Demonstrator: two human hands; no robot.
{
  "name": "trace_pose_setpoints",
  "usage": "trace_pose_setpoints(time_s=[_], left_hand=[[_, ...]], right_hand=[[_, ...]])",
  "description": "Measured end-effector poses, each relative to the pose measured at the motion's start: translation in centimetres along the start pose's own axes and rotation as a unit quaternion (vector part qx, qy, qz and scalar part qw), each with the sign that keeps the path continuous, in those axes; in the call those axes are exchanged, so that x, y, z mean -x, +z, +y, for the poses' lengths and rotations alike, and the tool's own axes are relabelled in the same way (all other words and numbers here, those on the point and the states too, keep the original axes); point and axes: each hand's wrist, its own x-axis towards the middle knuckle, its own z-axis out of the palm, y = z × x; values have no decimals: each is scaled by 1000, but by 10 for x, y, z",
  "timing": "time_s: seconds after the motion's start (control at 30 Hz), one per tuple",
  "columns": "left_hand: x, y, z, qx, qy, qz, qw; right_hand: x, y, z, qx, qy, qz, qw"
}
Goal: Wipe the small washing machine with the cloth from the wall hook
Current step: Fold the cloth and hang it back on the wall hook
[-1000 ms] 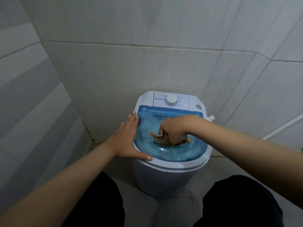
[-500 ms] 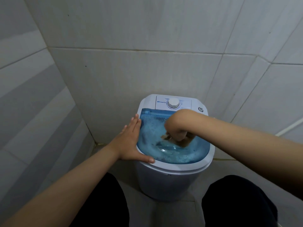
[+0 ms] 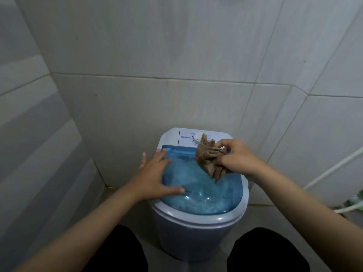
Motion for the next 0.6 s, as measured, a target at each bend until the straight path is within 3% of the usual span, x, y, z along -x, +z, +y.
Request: trace_pose_setpoints(time_s=[0.07, 0.13, 0.27, 0.4, 0.6], left_hand=[[-8, 2, 18, 165, -8, 119, 979], [-23, 4, 28, 281, -1, 163, 946], [-61, 7, 32, 304, 64, 153, 938], [-108, 1, 22, 305, 50, 172, 935], [-138, -63, 32, 404, -101, 85, 905]], right_hand=[[-8, 5, 1, -103, 35, 3, 994], [-21, 8, 1, -195, 68, 4, 978], [-58, 9, 6, -321, 112, -41, 940], [-97, 1, 9, -326, 140, -54, 933], [-108, -30, -35, -272, 196, -51, 941]])
